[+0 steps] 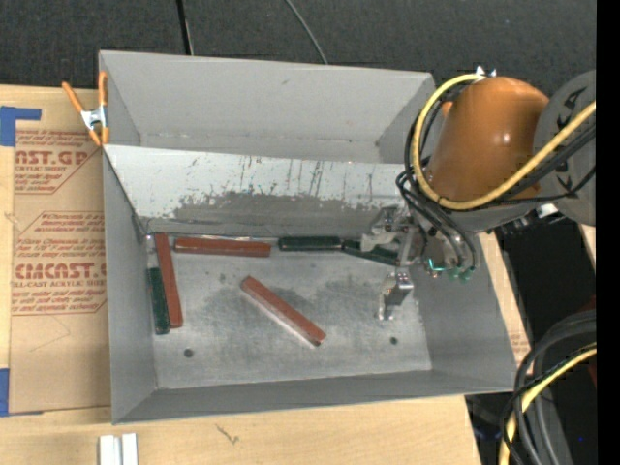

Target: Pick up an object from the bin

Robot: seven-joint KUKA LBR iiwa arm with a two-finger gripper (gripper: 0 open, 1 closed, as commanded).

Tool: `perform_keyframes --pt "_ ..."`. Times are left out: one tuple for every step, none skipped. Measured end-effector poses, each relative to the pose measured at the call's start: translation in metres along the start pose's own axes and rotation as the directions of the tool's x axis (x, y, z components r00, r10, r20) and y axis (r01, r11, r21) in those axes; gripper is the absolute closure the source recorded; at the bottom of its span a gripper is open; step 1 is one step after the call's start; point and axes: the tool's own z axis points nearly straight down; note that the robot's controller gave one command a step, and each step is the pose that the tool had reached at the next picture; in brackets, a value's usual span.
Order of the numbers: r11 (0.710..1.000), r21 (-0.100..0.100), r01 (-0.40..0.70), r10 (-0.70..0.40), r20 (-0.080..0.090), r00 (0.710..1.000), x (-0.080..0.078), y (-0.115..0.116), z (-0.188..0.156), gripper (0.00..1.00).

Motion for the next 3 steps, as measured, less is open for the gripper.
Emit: perform_keyframes --pt "0.999 0.001 0.039 -0.039 0.008 0.999 0.001 0.020 0.045 0.00" --pt "1.000 -0.002 0.001 -0.001 0.004 1.000 0.002 0.025 0.105 0.00" --pt "0.994 0.000 0.106 -0.106 0.017 0.994 -0.009 0.070 0.138 1.00"
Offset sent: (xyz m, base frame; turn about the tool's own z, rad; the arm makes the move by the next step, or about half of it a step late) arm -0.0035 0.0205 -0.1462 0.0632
